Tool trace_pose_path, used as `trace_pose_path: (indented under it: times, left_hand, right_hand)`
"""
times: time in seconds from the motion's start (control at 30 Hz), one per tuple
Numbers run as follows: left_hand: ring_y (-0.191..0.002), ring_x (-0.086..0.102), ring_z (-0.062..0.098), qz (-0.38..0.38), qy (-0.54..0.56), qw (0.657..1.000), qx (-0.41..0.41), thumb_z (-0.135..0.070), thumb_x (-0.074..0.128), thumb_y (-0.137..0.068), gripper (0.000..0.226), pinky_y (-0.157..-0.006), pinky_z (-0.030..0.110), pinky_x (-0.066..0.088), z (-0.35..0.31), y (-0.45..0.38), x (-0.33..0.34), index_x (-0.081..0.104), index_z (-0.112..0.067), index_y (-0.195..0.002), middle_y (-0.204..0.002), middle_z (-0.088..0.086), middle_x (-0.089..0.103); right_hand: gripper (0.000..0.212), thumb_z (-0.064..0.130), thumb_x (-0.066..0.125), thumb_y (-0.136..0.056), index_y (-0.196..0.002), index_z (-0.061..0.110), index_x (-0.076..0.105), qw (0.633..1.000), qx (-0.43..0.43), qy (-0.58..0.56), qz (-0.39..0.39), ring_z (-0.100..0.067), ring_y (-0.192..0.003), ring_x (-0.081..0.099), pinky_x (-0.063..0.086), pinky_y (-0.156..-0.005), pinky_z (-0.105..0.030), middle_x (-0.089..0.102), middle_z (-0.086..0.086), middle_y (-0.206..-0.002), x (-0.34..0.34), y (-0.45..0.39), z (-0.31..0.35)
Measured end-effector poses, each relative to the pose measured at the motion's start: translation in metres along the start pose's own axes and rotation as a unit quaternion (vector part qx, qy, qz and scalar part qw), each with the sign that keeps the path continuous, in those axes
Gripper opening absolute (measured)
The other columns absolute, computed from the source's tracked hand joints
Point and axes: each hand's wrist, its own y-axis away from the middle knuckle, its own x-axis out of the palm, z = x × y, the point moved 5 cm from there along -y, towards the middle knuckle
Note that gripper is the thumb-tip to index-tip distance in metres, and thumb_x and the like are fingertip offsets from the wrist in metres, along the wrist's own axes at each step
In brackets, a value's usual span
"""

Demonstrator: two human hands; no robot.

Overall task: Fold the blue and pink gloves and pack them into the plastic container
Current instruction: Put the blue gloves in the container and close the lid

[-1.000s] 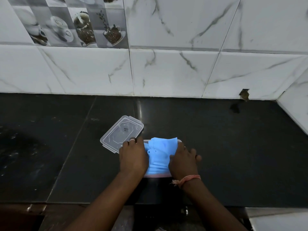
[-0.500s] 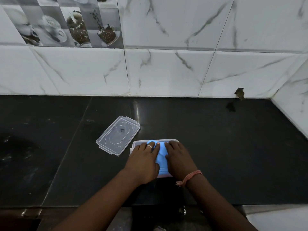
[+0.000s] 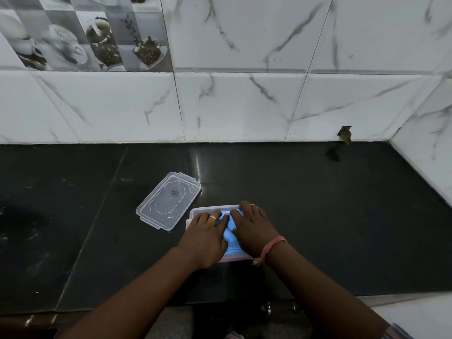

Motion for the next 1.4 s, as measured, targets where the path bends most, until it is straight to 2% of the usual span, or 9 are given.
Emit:
trace_pose_path:
  times: [0.13,0.2,0.33,0.5,0.8,0.93,1.03,1.17,1.4]
  left_hand:
    - [-0.131,0.053,0.025,-0.067,0.059,0.996,0.003,-0.047,0.048,-0.096,0.05,-0.111,0.039,0.038,0.009,0.006,-0.028,0.06,-0.03,-0.142,-0.144,-0.001,0.058]
    - [-0.121,0.061,0.024,-0.042,0.054,0.998,0.019,-0.046,0.055,-0.097,0.036,-0.101,0.036,0.047,0.011,0.008,-0.034,0.072,-0.032,-0.126,-0.131,-0.004,0.066]
    - [-0.121,0.062,0.024,0.055,0.077,0.995,-0.013,-0.04,0.064,-0.095,0.03,-0.095,0.036,0.054,0.01,0.003,-0.033,0.074,-0.032,-0.122,-0.13,-0.003,0.064]
    - [-0.114,0.062,0.03,0.083,-0.019,0.996,0.004,-0.03,0.058,-0.096,0.027,-0.078,0.036,0.048,-0.003,-0.002,-0.023,0.073,-0.023,-0.118,-0.125,0.007,0.062]
    - [-0.122,0.055,0.032,0.093,0.014,0.995,-0.014,-0.024,0.066,-0.093,0.042,-0.086,0.04,0.053,-0.006,-0.004,-0.013,0.061,-0.021,-0.134,-0.134,0.009,0.053]
    - [-0.111,0.061,0.032,0.047,-0.044,0.998,-0.016,-0.029,0.054,-0.098,0.024,-0.081,0.038,0.048,0.003,0.002,-0.021,0.072,-0.017,-0.108,-0.119,0.009,0.066]
    - [-0.104,0.067,0.031,0.027,-0.088,0.995,-0.03,-0.037,0.052,-0.099,0.026,-0.091,0.035,0.045,0.011,0.006,-0.026,0.07,-0.019,-0.103,-0.107,0.008,0.076]
    - [-0.101,0.067,0.031,-0.038,-0.011,0.999,-0.036,-0.03,0.055,-0.095,0.013,-0.078,0.036,0.048,0.008,0.004,-0.036,0.064,-0.023,-0.101,-0.104,0.004,0.072]
    - [-0.125,0.053,0.033,0.082,0.004,0.996,-0.025,-0.041,0.071,-0.09,0.052,-0.088,0.045,0.054,0.004,-0.009,-0.015,0.057,-0.02,-0.136,-0.137,0.009,0.049]
  right_hand:
    - [0.024,0.036,0.06,-0.088,-0.111,0.029,0.064,0.996,0.003,-0.087,0.01,-0.021,-0.108,0.051,0.04,-0.096,-0.036,0.055,0.001,-0.117,-0.03,0.012,-0.006]
    - [0.016,0.025,0.067,-0.086,-0.101,0.029,0.07,0.985,0.002,-0.133,0.111,-0.016,-0.098,0.061,0.047,-0.087,-0.027,0.065,0.006,-0.105,-0.037,0.016,-0.007]
    - [0.027,0.006,0.064,-0.084,-0.102,0.023,0.073,0.967,-0.016,-0.091,0.238,-0.014,-0.095,0.067,0.043,-0.075,-0.017,0.074,0.005,-0.101,-0.034,0.011,-0.002]
    - [0.017,0.014,0.065,-0.085,-0.101,0.013,0.069,0.955,-0.014,-0.012,0.296,-0.029,-0.087,0.063,0.047,-0.073,-0.031,0.07,-0.01,-0.103,-0.003,-0.011,0.01]
    - [0.023,0.013,0.068,-0.084,-0.105,0.004,0.064,0.953,-0.045,0.008,0.299,-0.033,-0.096,0.063,0.046,-0.08,-0.034,0.067,-0.017,-0.108,0.006,-0.015,0.028]
    - [0.016,0.007,0.063,-0.08,-0.091,0.002,0.073,0.95,-0.006,-0.054,0.306,-0.022,-0.075,0.056,0.043,-0.064,-0.028,0.071,-0.014,-0.092,-0.025,-0.009,0.016]
    - [0.018,0.004,0.066,-0.07,-0.083,0.006,0.078,0.94,0.025,-0.097,0.326,-0.021,-0.068,0.062,0.051,-0.069,-0.029,0.075,-0.011,-0.086,-0.043,-0.004,0.005]
    - [0.016,0.008,0.066,-0.079,-0.095,0.012,0.07,0.979,0.018,-0.032,0.201,-0.029,-0.094,0.065,0.052,-0.082,-0.033,0.07,-0.01,-0.102,-0.053,-0.023,-0.004]
    - [0.081,0.026,0.086,-0.065,-0.134,0.015,0.045,0.975,-0.002,0.038,0.22,-0.039,-0.118,0.049,0.05,-0.092,-0.045,0.035,-0.016,-0.138,-0.014,-0.014,0.007]
